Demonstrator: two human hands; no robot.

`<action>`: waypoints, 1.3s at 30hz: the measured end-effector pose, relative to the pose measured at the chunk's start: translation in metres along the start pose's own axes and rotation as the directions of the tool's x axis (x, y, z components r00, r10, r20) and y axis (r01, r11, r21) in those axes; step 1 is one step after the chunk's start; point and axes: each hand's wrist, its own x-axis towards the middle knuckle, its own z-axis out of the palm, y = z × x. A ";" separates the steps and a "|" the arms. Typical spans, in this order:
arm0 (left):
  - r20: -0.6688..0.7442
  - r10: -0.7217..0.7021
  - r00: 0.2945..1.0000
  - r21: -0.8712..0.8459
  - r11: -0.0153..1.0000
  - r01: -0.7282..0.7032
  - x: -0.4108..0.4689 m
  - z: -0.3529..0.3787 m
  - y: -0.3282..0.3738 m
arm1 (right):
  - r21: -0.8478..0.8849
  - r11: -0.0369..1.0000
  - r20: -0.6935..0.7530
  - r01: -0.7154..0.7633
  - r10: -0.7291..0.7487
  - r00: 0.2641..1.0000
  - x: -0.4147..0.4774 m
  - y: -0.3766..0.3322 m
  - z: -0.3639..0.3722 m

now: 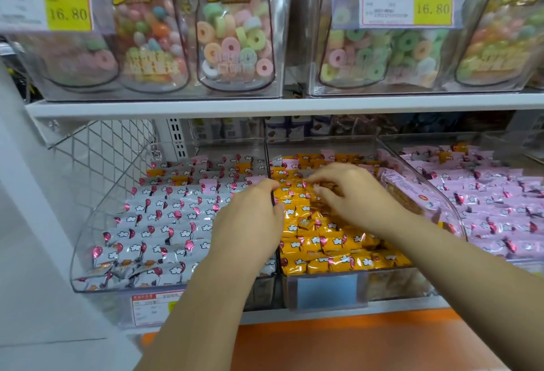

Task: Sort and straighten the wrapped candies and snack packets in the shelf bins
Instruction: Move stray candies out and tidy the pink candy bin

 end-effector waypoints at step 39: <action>-0.114 0.481 0.869 -0.150 0.857 -0.494 -0.010 0.112 0.189 | 0.918 0.368 -0.094 -0.146 0.562 0.822 -0.147 0.129 -0.120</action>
